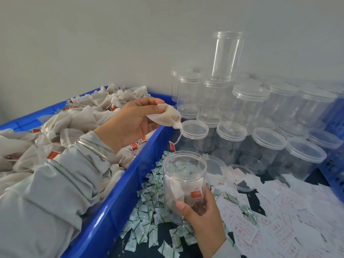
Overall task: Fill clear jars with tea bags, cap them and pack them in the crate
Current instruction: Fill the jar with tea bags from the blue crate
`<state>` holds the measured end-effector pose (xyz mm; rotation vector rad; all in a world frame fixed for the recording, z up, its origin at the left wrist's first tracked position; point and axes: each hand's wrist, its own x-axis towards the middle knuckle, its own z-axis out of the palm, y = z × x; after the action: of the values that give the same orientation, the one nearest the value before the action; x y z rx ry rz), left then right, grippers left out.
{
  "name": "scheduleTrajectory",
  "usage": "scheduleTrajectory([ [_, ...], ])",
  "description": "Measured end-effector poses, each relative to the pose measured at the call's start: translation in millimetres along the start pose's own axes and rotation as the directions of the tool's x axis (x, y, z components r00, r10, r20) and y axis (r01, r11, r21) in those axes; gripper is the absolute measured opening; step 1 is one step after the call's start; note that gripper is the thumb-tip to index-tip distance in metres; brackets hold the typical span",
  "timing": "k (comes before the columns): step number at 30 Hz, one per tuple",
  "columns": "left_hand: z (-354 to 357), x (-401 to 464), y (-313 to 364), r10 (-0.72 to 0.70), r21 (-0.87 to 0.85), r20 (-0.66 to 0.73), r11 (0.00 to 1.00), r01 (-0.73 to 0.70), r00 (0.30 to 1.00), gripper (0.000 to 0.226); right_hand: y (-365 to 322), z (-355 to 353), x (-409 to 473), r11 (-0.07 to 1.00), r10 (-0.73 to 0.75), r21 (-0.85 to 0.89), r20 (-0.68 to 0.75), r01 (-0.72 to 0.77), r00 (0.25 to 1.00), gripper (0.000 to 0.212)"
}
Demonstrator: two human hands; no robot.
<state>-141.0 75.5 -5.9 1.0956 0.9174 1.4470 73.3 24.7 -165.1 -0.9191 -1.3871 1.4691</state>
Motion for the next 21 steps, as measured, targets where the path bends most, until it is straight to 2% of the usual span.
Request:
scheduleTrajectory([
  [4,18.3,-10.3,-4.4,-0.039,0.072,0.156,0.997,0.028,0.987,0.013,1.2,-0.8,-0.2,1.000,0.017,-0.005,0.013,-0.017,1.000,0.097],
  [7,26.3,-14.3,-8.8,-0.090,0.152,0.198,0.987,0.060,0.976,0.015,0.6,-0.7,-0.3,1.000,0.017,-0.007,0.011,-0.017,1.000,0.095],
  [10,29.3,-16.4,-11.9,-0.107,0.301,0.229,0.953,0.034,0.967,0.015,-0.6,-0.4,-0.8,1.000,0.017,-0.006,0.016,-0.017,1.000,0.095],
  [12,31.1,-17.5,-15.3,-0.099,0.415,0.235,0.910,-0.007,0.967,0.014,-0.3,-0.6,-0.8,1.000,0.016,-0.002,0.018,-0.016,1.000,0.094],
  [15,33.6,-19.4,-18.2,-0.083,0.496,0.258,0.867,-0.058,0.963,0.013,-0.2,-0.3,-0.8,1.000,0.012,-0.005,0.011,-0.012,1.000,0.087],
  [18,32.2,-18.6,-20.5,-0.117,0.580,0.283,0.811,-0.073,0.952,0.023,-0.5,0.6,-1.0,1.000,0.007,0.001,0.003,-0.007,1.000,0.085],
  [21,27.8,-13.9,-21.7,-0.083,0.661,0.200,0.747,-0.072,0.976,0.025,-0.5,0.7,-1.4,1.000,0.009,-0.002,-0.016,-0.009,1.000,0.090],
])
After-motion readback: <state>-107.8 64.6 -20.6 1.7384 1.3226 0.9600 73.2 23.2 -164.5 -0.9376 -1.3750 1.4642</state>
